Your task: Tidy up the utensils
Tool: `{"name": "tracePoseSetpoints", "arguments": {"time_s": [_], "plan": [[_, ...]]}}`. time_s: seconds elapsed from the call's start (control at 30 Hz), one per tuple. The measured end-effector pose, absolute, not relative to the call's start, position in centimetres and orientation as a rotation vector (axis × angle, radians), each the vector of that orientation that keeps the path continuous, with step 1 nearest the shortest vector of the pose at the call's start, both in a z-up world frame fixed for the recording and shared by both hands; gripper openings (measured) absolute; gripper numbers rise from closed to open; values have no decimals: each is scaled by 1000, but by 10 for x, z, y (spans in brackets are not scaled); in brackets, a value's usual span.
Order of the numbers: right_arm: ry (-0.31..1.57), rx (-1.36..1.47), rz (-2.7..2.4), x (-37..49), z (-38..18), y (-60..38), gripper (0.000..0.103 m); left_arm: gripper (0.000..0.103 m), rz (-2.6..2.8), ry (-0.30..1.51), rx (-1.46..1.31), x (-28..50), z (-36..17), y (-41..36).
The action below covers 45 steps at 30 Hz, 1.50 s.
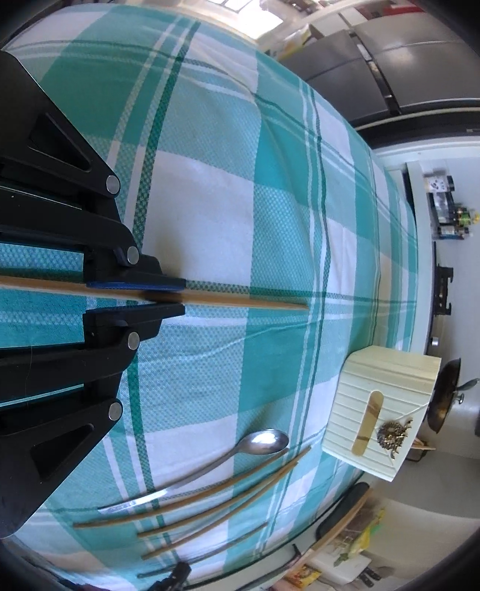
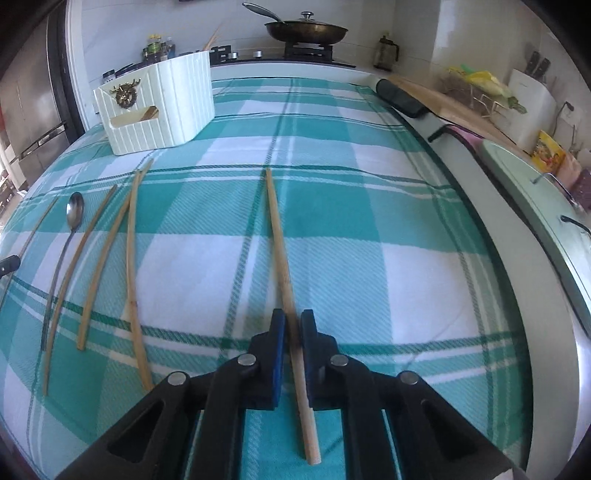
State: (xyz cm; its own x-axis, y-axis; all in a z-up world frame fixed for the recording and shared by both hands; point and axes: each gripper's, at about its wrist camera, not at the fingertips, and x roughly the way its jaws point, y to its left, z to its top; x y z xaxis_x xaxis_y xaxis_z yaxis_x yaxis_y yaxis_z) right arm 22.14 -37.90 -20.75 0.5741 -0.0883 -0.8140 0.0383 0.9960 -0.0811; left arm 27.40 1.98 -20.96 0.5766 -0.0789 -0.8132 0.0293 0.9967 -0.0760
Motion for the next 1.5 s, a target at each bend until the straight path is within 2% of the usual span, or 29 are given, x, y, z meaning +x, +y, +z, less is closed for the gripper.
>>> {"name": "tracePoseSetpoints", "arguments": {"time_s": [0.07, 0.1, 0.13, 0.17, 0.2, 0.23, 0.3, 0.4, 0.53, 0.63, 1.3, 1.5], "plan": [[958, -70, -85, 213, -206, -383, 9, 7, -85, 956, -46, 275, -209, 20], [954, -72, -87, 209, -205, -385, 10, 13, -97, 955, -36, 276, -209, 19], [952, -68, -79, 205, -204, -388, 15, 28, -106, 955, -26, 276, -209, 19], [950, -61, -63, 203, -204, -389, 32, 40, -113, 954, -15, 277, -208, 18], [951, -55, -46, 203, -204, -391, 41, 60, -109, 954, 2, 279, -208, 16], [950, -55, -36, 204, -205, -392, 49, 71, -101, 952, 23, 280, -208, 15], [952, -78, -6, 207, -206, -391, 49, 72, -88, 961, 63, 284, -211, 14], [959, -87, 31, 215, -208, -392, 49, 83, -71, 961, 64, 289, -214, 21], [944, -84, 49, 224, -211, -398, 57, 98, -61, 977, 44, 295, -220, 31], [913, -77, 63, 224, -213, -401, 58, 103, -59, 981, 51, 297, -222, 32], [910, -71, 67, 225, -213, -402, 58, 102, -73, 962, 42, 298, -223, 34], [977, -88, 97, 231, -210, -403, 58, 101, -168, 1063, 107, 307, -218, 32]]}}
